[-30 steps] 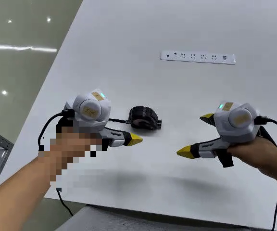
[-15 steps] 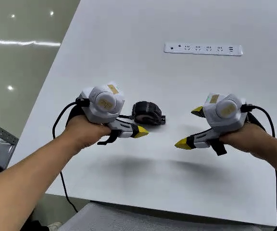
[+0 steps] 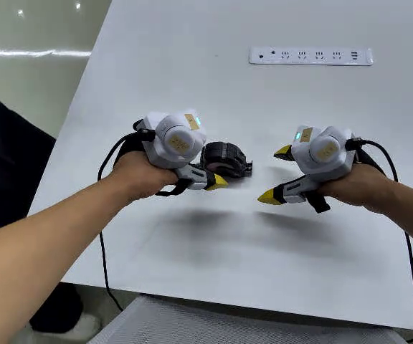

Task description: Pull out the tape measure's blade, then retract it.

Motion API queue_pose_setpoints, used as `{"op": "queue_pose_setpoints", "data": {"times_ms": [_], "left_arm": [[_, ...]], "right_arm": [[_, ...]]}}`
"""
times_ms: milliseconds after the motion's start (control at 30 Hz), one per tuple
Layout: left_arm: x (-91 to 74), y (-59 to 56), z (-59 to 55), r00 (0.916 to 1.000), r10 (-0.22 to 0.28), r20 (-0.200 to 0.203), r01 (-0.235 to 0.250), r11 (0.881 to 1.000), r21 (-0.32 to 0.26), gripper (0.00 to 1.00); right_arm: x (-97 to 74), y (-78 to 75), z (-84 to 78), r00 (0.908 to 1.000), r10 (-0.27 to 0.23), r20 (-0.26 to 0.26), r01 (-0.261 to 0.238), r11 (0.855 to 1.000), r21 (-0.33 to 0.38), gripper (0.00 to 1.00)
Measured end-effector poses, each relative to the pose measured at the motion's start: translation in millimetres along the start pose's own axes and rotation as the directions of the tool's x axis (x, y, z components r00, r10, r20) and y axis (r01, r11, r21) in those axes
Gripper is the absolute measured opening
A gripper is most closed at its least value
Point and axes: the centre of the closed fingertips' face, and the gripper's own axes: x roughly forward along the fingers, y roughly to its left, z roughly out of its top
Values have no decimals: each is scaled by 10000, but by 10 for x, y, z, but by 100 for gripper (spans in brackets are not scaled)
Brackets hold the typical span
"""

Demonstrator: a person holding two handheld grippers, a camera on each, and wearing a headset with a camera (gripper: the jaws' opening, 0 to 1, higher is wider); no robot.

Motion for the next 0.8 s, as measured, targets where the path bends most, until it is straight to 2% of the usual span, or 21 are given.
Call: {"op": "queue_pose_setpoints", "data": {"times_ms": [167,233,467,800], "left_arm": [[107,0,-31,9991,-297,-304,321,9961,820,68],[141,7,-36,9988,-330,-361,364,9945,979,67],[256,5,-51,9957,-600,-702,720,9805,1828,61],[368,-4,-59,9898,-931,-1074,1171,9625,2447,53]], "right_arm": [[113,-31,22,9998,161,-65,-163,9993,-338,53],[142,-38,23,9997,240,-67,-244,9983,-529,51],[220,-89,39,9992,392,-62,-396,9952,-894,44],[313,-127,69,9979,646,-22,-643,9876,-1432,33]]}}
